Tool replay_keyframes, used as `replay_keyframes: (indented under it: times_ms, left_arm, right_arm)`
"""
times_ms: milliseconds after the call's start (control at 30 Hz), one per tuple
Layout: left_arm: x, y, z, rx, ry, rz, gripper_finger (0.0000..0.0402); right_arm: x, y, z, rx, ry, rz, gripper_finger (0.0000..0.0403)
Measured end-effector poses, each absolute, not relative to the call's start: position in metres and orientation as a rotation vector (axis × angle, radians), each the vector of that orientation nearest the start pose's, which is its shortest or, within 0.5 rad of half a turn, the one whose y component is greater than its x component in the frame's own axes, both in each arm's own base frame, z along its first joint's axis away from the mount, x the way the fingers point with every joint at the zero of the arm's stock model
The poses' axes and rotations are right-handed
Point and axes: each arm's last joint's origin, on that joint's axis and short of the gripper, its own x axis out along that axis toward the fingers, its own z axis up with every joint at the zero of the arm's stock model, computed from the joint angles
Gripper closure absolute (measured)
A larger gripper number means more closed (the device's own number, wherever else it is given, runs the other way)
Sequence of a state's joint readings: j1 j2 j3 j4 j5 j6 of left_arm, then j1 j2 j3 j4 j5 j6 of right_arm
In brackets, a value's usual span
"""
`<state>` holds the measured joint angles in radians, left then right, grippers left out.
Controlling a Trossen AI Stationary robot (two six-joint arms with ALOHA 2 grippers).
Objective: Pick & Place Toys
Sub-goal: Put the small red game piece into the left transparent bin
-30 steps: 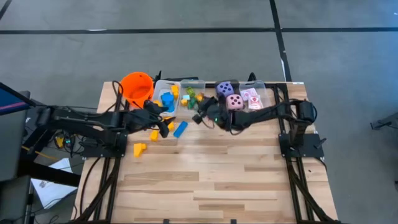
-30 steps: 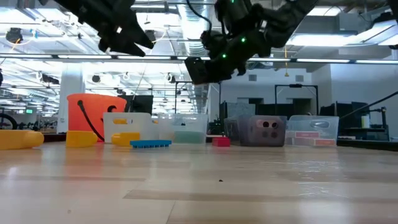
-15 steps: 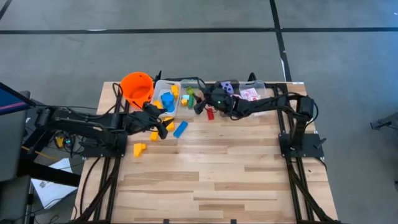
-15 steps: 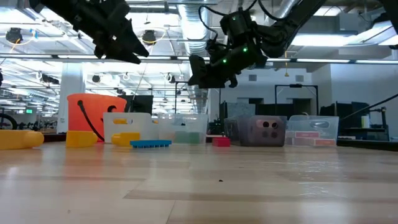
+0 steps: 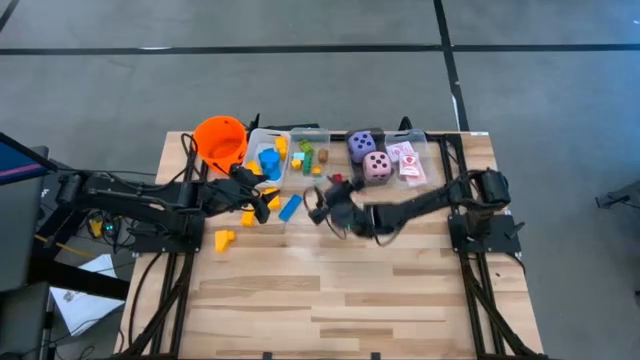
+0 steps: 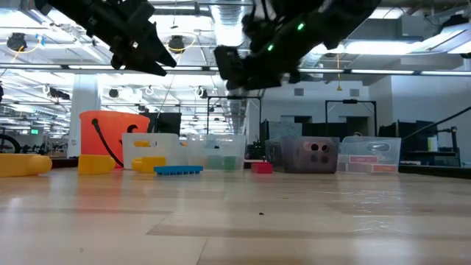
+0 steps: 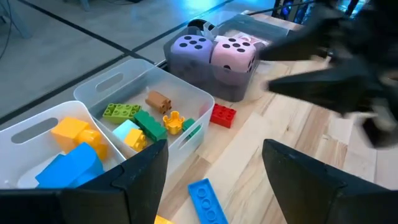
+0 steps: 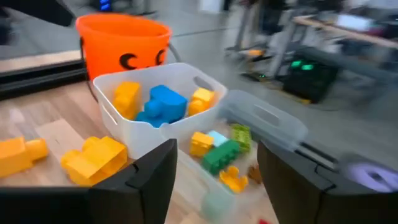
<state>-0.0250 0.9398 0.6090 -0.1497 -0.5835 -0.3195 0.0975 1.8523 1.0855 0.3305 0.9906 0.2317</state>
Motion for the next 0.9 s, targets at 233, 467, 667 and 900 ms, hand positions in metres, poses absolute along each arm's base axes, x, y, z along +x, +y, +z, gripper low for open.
replay_keyframes:
  times_ms: [233, 467, 667, 900]
  left_arm:
    - [0.197, 0.011, 0.251, -0.161, 0.372, 0.611, 0.0147]
    - [0.197, 0.011, 0.251, -0.161, 0.372, 0.612, 0.0147]
    - [0.198, 0.01, 0.251, -0.174, 0.379, 0.574, 0.0147]
    - [0.198, 0.007, 0.249, -0.204, 0.417, 0.487, 0.0147]
  right_arm:
    - [0.374, 0.059, 0.186, 0.197, 0.173, -0.986, 0.0211]
    - [0.364, 0.06, 0.17, 0.324, 0.262, -0.985, 0.0213]
    - [0.365, 0.056, 0.141, 0.351, 0.205, -1.101, 0.0212]
    - [0.376, 0.053, 0.096, 0.359, 0.252, -1.095, 0.015]
